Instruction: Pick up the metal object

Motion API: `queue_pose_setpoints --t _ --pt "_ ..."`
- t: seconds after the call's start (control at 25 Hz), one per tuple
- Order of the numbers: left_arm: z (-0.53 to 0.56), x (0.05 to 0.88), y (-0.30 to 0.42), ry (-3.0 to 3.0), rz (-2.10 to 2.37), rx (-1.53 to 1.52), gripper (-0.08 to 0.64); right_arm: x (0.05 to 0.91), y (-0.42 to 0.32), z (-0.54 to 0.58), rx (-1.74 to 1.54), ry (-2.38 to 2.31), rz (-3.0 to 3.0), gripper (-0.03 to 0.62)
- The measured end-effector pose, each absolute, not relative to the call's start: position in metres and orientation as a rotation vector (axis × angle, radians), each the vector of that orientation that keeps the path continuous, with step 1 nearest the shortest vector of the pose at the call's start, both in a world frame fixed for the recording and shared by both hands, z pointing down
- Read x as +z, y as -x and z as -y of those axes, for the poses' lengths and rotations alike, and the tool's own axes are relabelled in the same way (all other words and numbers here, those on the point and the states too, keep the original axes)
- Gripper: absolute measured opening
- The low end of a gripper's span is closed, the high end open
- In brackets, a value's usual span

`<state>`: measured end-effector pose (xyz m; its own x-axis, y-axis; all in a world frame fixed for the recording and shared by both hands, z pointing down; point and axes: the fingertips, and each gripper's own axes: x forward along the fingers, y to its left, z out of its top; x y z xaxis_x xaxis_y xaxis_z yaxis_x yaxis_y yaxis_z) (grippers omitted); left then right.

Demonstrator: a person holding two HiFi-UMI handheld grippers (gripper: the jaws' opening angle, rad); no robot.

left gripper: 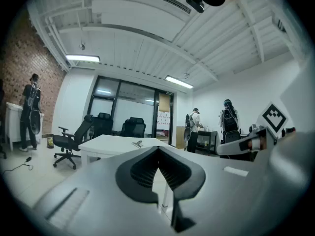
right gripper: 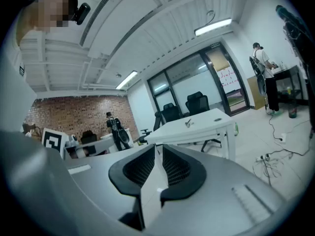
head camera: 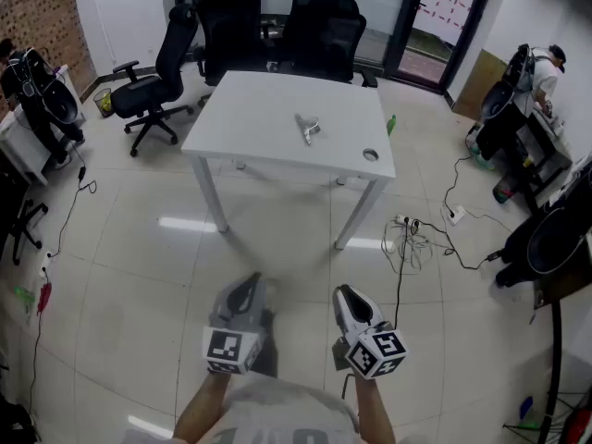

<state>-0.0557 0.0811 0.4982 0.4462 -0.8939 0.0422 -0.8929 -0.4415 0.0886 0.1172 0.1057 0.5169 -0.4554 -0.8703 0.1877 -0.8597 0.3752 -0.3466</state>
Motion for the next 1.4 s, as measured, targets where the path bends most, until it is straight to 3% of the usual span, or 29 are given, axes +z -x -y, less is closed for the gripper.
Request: queue_pose_setpoints --t 0.24,0.52,0.8,1.08,1.4 --pt "0.099 0.478 0.061 -2.545 1.603 -0.026 0.000 0.480 -0.083 0.091 -0.600 1.562 -2.613 0.060" --pt "0.275 0.434 0.055 -2.707 1.587 -0.031 0.000 0.466 -0.071 0.236 -0.631 1.599 -2.560 0.061" --pt "0.322 0.453 0.046 -2.637 1.600 0.027 0.000 0.474 -0.090 0.287 -0.672 1.629 -2.542 0.062" --pt "0.340 0.455 0.032 -2.650 1.550 0.007 0.000 0.484 -0.091 0.310 -0.731 1.585 -2.521 0.109" --pt "0.351 0.471 0.017 -2.645 1.511 0.068 0.000 0.538 -0.101 0.373 -0.920 1.581 -2.530 0.246"
